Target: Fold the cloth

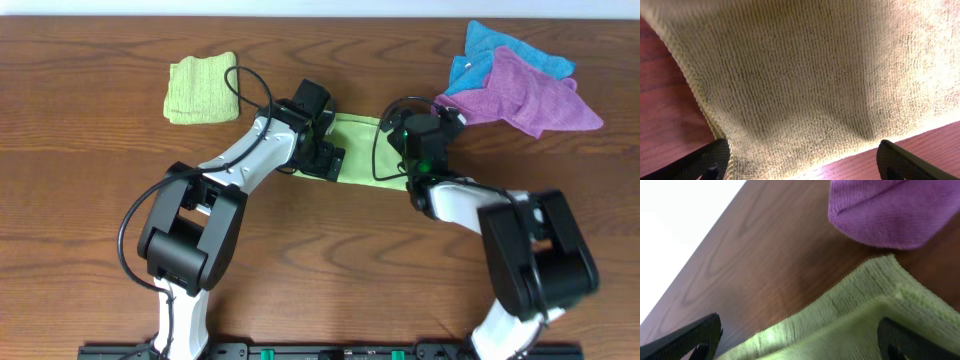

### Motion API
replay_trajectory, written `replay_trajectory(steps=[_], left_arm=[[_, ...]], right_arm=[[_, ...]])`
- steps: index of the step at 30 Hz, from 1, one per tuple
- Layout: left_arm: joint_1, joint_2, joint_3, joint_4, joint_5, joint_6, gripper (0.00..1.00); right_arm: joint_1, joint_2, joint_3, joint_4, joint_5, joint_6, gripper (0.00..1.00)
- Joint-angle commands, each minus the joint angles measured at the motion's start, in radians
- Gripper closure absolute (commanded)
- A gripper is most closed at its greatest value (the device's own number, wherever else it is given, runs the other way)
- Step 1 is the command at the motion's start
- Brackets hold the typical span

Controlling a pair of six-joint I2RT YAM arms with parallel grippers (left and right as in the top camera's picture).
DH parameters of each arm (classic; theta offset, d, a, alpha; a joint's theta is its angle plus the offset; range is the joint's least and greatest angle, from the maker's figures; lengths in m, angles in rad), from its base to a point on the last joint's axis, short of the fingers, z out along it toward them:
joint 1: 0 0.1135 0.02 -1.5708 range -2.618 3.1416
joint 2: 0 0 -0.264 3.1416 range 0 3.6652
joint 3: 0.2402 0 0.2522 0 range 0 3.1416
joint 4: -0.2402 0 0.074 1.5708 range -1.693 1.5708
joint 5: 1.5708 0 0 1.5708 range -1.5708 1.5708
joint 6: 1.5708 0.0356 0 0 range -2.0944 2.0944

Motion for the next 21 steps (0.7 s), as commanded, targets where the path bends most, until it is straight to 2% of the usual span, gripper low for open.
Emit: replay_trajectory(steps=[1,3,4,7,9,13,17,21], left_arm=[[0.0,0.019,0.012,-0.014,-0.011,0.018,0.05],[0.0,0.019,0.012,-0.017,-0.011,0.018,0.05],[0.0,0.019,0.012,-0.017,-0.011,0.018,0.05],[0.004,0.019,0.012,-0.015,-0.011,0.018,0.05],[0.003,0.019,0.012,-0.016,-0.011,0.022,0.05],[0.004,0.014,0.018,-0.036,-0.011,0.032,0.03],[0.021,-0.053,0.069,-0.153,-0.011,0.079,0.03],[0.038,-0.137,0.075,-0.171,-0.01,0.148,0.05]], right_arm=[[0.006,0.058,0.003,0.091,0.016,-0.026,0.01],[0.005,0.064,0.003,0.157,-0.026,-0.107,0.01],[0.005,0.05,0.004,0.192,-0.07,-0.203,0.01],[0.005,-0.034,0.005,0.141,-0.099,-0.309,0.01],[0.005,-0.106,0.005,0.034,-0.087,-0.317,0.01],[0.005,-0.262,0.006,-0.19,-0.084,-0.429,0.01],[0.003,-0.43,0.01,-0.555,-0.083,-0.517,0.01],[-0.037,-0.47,0.01,-0.79,-0.164,-0.625,0.01]])
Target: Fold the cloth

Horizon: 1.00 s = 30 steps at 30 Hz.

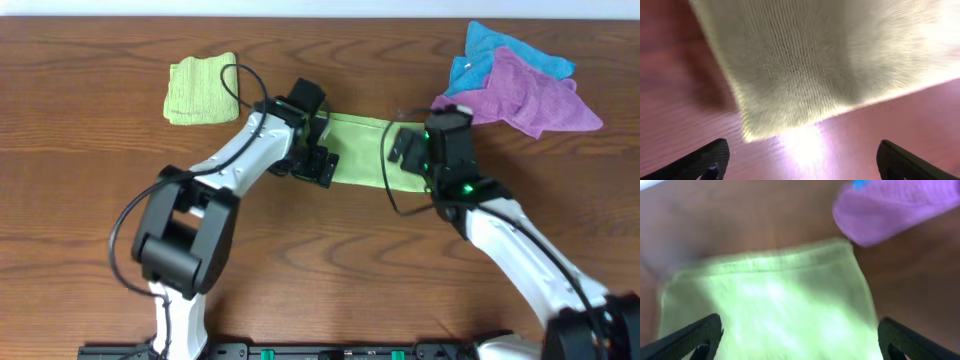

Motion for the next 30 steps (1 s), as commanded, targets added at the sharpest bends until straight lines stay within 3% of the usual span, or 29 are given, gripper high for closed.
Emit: replay_trajectory(steps=[1,8,9,11,12,13,14,17,30], left_arm=[[0.019,-0.097,0.041,-0.005,-0.008,0.077,0.05],[0.021,-0.073,0.04,0.114,0.135,0.097,0.05],[0.02,-0.068,0.04,0.14,0.132,0.07,0.01],[0.02,-0.059,0.04,0.195,0.093,0.026,0.23],[0.02,-0.056,0.04,0.214,0.051,-0.001,0.41],[0.02,-0.051,0.04,0.233,0.003,-0.029,0.76],[0.02,-0.048,0.039,0.25,-0.039,-0.051,0.86],[0.02,-0.018,0.039,0.286,-0.072,-0.059,0.94],[0.017,0.115,0.039,0.316,-0.05,-0.086,0.94]], right_arm=[[-0.048,0.005,-0.005,-0.104,-0.1,-0.14,0.01],[-0.176,0.1,-0.005,-0.075,-0.226,-0.23,0.01],[-0.191,0.113,-0.005,-0.069,-0.23,-0.231,0.01],[-0.212,0.129,-0.005,-0.069,-0.237,-0.241,0.01],[-0.22,0.13,-0.005,-0.069,-0.244,-0.241,0.01],[-0.224,0.13,-0.005,-0.069,-0.251,-0.241,0.01],[-0.223,0.13,-0.005,-0.068,-0.253,-0.241,0.01],[-0.221,0.13,-0.005,-0.061,-0.253,-0.241,0.01],[-0.222,0.153,-0.004,-0.007,-0.253,-0.275,0.01]])
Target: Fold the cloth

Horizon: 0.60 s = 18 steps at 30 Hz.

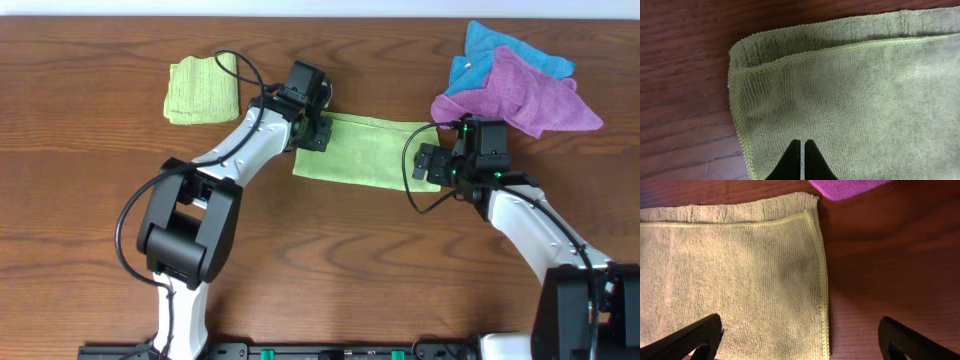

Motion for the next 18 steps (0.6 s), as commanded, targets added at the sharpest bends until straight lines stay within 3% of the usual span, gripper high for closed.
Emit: replay_trajectory(steps=[1,18], left_arm=[[-0.001,0.043,0.008,0.003,0.005,-0.008,0.94],[-0.005,0.078,0.008,-0.008,-0.006,-0.042,0.94]], right_arm=[[-0.005,0.037,-0.003,0.007,-0.008,-0.045,0.01],[-0.005,0.214,-0.003,0.168,-0.01,-0.07,0.01]])
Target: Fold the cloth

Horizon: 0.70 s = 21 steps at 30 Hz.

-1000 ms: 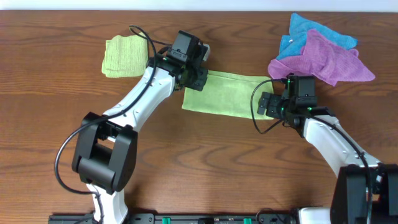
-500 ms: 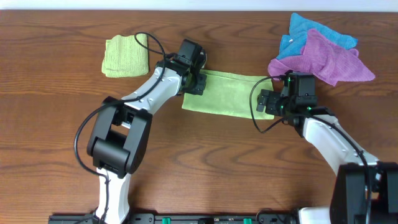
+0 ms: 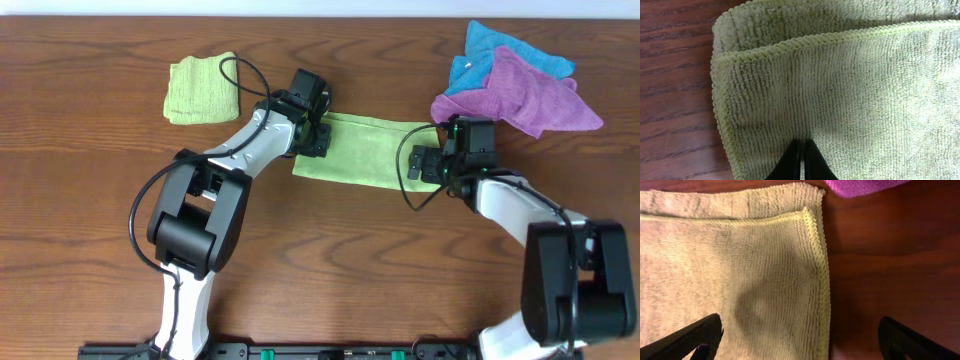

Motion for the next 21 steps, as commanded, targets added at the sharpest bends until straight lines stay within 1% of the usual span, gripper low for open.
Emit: replay_trajectory(steps=[1,10,16,17,19,20,21], left_arm=[[-0.004,0.016,0.008,-0.013,-0.008,-0.011,0.94],[-0.004,0.05,0.007,-0.048,-0.024,-0.011,0.94],[-0.005,0.105,0.007,-0.082,-0.022,-0.012,0.94],[-0.005,0.113,0.007,-0.09,-0.022,-0.012,0.94],[-0.005,0.116,0.007,-0.103,-0.022,-0.011,0.94],[-0.005,0.116,0.007,-0.103,-0.022,-0.011,0.94],[-0.005,0.115,0.007,-0.101,-0.022,-0.011,0.94]], right_arm=[[-0.005,0.042,-0.003,0.015,-0.022,-0.012,0.01],[-0.004,0.059,-0.003,0.027,-0.063,0.034,0.01],[-0.002,0.059,-0.003,0.027,-0.076,0.116,0.03],[-0.002,0.059,-0.003,0.027,-0.082,0.116,0.05],[-0.002,0.059,-0.003,0.026,-0.097,0.127,0.18],[-0.002,0.059,-0.003,0.026,-0.113,0.139,0.21],[-0.002,0.059,-0.003,0.026,-0.122,0.15,0.28]])
